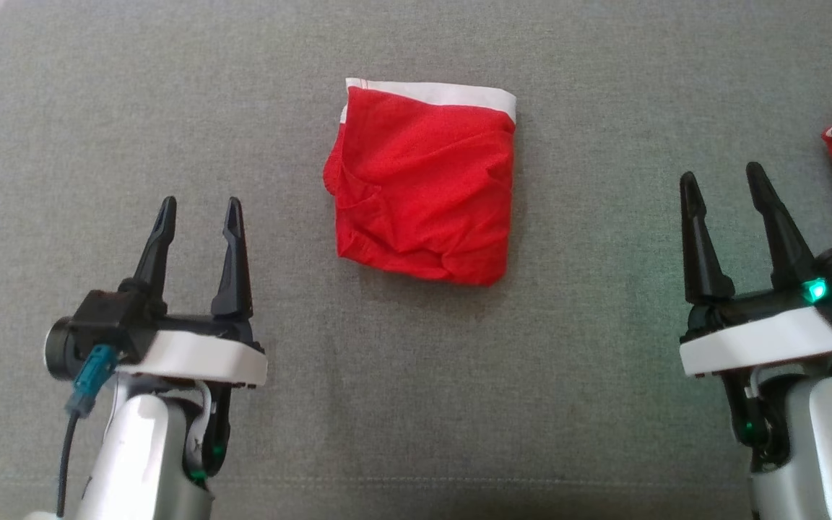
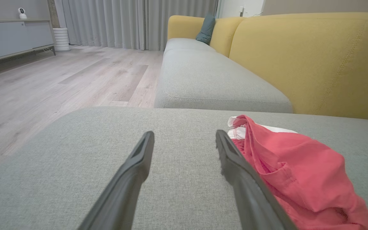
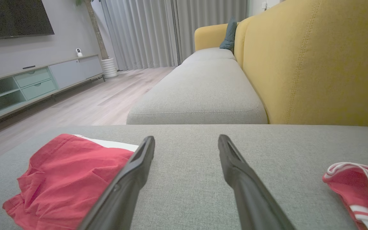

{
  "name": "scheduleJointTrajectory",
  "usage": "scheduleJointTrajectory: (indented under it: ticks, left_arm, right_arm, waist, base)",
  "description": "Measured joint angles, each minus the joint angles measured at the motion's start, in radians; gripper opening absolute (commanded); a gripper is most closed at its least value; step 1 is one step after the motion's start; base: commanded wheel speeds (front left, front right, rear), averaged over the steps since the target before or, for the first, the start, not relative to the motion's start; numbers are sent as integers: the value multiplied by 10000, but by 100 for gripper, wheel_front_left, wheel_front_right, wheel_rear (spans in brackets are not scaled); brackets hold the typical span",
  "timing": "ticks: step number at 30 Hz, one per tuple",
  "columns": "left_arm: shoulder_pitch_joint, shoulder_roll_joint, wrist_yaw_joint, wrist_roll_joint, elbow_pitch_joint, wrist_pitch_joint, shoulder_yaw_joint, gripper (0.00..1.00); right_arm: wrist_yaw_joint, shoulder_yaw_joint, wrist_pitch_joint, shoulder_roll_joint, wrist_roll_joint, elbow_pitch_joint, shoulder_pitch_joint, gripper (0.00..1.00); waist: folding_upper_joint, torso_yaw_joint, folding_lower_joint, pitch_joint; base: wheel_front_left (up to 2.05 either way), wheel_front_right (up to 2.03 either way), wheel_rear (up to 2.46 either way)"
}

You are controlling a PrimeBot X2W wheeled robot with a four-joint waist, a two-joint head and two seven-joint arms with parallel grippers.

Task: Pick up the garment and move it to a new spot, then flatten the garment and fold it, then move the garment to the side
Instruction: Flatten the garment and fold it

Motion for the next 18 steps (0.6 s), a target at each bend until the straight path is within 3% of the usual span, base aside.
scheduleJointTrajectory:
  ticks: [1,2,3,4,9,18]
  left_arm:
    - [0,0,0,0,0,0,0,100]
    - [-1,0,0,0,-10,0,13,100]
    - [-4,0,0,0,-12,0,13,100]
    - [-15,0,0,0,-15,0,13,100]
    - [-95,-2,-15,0,-79,0,0,100]
    - [-651,-46,-71,-2,-127,0,-65,100]
  right_arm:
    - [0,0,0,0,0,0,0,100]
    - [0,-33,-2,33,-4,-19,27,77]
    - [0,-65,-4,59,-25,-25,44,21]
    - [0,-67,-4,61,-25,-19,44,0]
    - [0,428,-19,81,-19,376,-127,0]
    - [0,3432,-2,102,332,2717,-2542,0]
  waist:
    - [0,0,0,0]
    - [0,-2,0,23]
    - [0,2,0,47]
    - [0,12,0,77]
    - [0,131,0,263]
    - [0,701,0,654]
  base:
    - [0,0,0]
    - [0,0,0]
    - [0,0,0]
    - [0,0,0]
    - [0,0,0]
    - [0,0,0]
